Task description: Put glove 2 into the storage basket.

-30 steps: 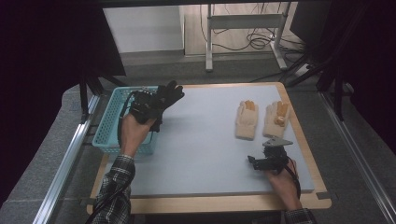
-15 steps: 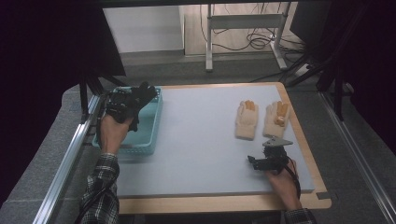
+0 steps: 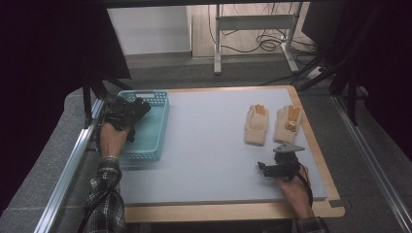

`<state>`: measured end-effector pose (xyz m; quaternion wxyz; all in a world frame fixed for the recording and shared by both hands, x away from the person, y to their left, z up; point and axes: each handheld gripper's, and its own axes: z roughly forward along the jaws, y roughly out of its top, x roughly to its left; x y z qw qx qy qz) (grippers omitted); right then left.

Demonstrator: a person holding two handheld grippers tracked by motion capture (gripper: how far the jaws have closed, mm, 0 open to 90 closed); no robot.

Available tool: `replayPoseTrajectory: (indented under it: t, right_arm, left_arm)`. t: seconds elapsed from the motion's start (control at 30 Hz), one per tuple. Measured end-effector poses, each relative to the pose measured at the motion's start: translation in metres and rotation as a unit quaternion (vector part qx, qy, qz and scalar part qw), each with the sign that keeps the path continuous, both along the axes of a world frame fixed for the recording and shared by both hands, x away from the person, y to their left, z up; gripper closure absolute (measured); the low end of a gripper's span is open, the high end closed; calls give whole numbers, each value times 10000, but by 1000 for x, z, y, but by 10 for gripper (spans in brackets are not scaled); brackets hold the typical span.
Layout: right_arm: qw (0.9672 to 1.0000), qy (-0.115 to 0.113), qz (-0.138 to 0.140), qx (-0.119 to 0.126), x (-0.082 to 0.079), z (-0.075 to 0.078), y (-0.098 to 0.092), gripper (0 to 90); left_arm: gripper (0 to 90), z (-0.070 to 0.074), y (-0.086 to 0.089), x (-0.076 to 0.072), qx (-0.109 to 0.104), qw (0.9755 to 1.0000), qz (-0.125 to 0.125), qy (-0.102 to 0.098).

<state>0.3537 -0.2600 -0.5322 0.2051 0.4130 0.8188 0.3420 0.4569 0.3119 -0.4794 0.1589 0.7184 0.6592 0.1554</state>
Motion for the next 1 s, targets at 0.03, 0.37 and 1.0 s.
replayPoseTrajectory:
  t: [0.03,0.37,1.0]
  right_arm:
    - [10000,0,0,1,0,0,0,123]
    - [10000,0,1,2,0,0,0,123]
    - [10000,-4,-1,-4,0,0,0,123]
  left_arm:
    - [609,-3,2,2,8,10000,38,61]
    - [477,-21,7,13,429,9979,116,470]
    - [52,8,18,-5,-337,9986,-322,-266]
